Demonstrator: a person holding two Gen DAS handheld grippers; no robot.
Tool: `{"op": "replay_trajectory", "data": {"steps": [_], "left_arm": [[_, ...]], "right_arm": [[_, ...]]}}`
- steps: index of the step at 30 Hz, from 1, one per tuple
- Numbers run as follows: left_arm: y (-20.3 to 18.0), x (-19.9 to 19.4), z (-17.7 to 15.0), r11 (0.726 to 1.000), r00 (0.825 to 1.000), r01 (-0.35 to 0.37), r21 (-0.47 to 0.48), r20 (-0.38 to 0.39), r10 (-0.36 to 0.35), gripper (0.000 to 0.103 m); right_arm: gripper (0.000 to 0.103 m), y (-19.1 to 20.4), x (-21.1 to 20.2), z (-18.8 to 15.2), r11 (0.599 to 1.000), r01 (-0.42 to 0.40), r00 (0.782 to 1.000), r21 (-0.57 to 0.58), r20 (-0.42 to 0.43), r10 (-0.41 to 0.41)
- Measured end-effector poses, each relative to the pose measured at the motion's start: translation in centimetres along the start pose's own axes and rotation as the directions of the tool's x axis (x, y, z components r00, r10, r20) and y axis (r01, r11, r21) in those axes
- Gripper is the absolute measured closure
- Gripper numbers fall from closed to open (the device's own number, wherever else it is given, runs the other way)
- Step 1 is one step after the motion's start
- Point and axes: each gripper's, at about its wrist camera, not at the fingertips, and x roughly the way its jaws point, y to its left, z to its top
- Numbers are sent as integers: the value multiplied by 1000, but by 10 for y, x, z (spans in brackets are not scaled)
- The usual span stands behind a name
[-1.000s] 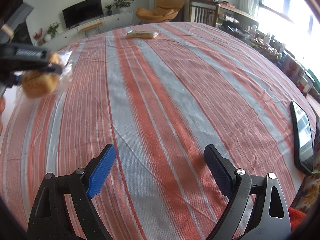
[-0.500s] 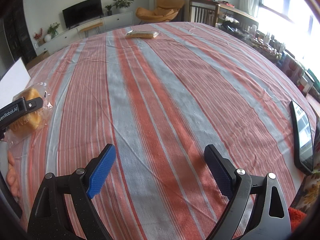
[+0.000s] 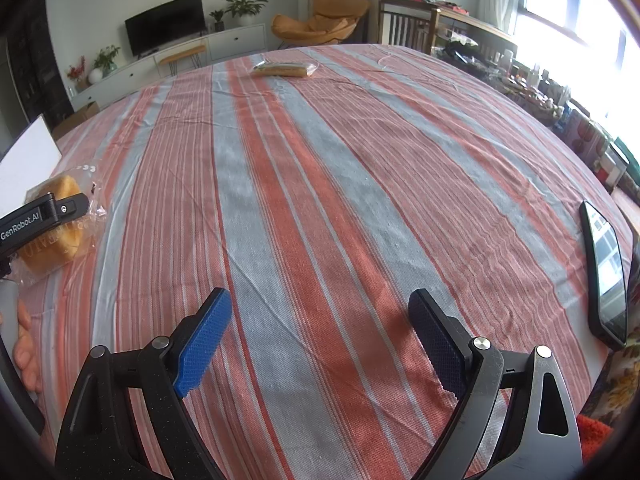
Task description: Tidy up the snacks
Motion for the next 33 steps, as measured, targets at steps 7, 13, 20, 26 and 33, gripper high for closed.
{"op": "replay_trajectory", "data": {"steps": [7, 13, 20, 26, 33], "left_arm": [[0, 0, 0, 1000, 1000, 1, 0, 0, -1, 0], [0, 1, 0, 1000, 1000, 0, 0, 0, 0, 0], [0, 1, 0, 1000, 1000, -1, 1, -1, 1, 0], [-1, 1, 0, 1000, 1000, 1, 0, 0, -1, 0], [0, 0, 0, 1000, 1000, 1, 0, -1, -1, 0]], "right_arm": [[11, 0, 0, 0, 1000, 0, 1000, 0, 0, 0], [11, 0, 0, 0, 1000, 0, 1000, 0, 0, 0], [11, -1, 0, 0, 1000, -7, 1000, -1, -2, 7], [13, -18, 7, 46, 991, -133, 991, 29, 2, 133], [13, 4, 86, 195, 950, -30, 992, -311, 108, 67]]}}
